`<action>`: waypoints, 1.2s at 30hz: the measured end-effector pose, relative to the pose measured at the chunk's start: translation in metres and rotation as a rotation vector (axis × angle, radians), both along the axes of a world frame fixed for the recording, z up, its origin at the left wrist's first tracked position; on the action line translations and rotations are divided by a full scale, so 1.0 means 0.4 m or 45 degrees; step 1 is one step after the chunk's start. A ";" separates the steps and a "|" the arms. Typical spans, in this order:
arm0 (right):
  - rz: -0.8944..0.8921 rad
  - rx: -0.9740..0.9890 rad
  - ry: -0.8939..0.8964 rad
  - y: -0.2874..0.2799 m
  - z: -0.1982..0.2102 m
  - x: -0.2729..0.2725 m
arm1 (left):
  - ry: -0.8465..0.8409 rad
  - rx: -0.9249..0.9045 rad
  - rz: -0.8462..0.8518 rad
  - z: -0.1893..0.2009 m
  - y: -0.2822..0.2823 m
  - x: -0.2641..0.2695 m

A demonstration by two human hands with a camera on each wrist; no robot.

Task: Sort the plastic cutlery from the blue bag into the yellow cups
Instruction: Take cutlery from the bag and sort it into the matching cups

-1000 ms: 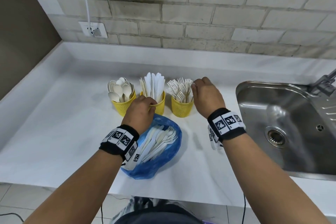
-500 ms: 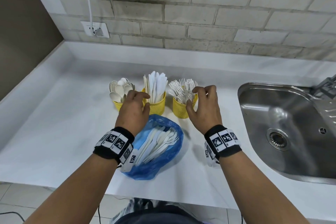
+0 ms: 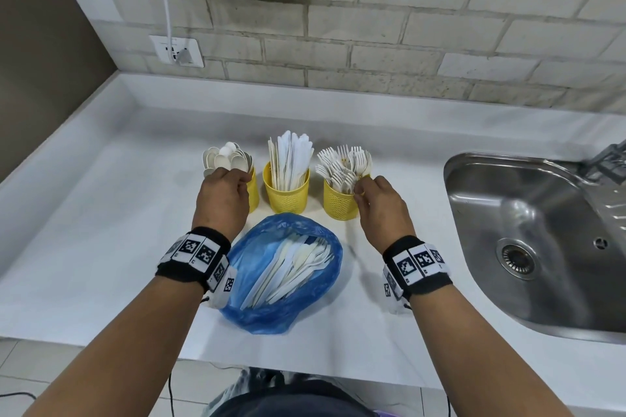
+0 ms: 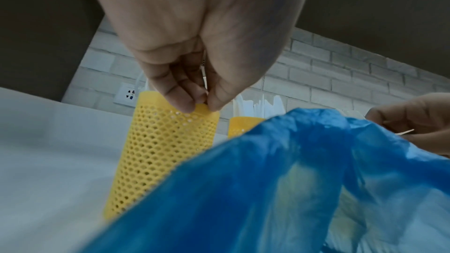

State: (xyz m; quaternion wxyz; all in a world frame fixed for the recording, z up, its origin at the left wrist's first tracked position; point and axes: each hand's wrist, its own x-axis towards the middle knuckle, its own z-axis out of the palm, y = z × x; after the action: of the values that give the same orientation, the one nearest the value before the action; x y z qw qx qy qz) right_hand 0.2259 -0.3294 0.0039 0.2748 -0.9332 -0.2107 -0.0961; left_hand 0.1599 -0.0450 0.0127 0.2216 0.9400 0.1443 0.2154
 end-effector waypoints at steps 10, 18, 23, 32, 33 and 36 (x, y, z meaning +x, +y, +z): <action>0.018 0.071 0.050 -0.004 -0.008 -0.013 | 0.030 0.048 0.009 -0.004 0.039 0.011; -0.047 0.192 0.063 -0.002 0.008 -0.036 | -0.124 -0.094 0.011 0.049 -0.012 -0.069; -0.006 0.355 -0.035 0.013 0.040 -0.105 | 0.092 -0.290 -0.173 0.069 -0.107 -0.184; 0.439 -0.078 0.159 0.093 -0.001 -0.279 | 0.589 -0.174 -0.346 -0.092 -0.178 -0.259; 0.452 -0.137 0.226 0.096 -0.015 -0.285 | 0.623 -0.114 -0.350 -0.100 -0.186 -0.261; 0.448 -0.196 0.370 0.088 -0.040 -0.293 | 0.729 0.060 -0.305 -0.105 -0.206 -0.262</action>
State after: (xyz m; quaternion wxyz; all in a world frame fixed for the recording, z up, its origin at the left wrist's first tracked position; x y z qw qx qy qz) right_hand 0.1088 -0.2940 -0.0122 0.2429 -0.9043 -0.3350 0.1050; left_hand 0.0549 -0.1275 -0.0293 0.1738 0.9777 0.0842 -0.0826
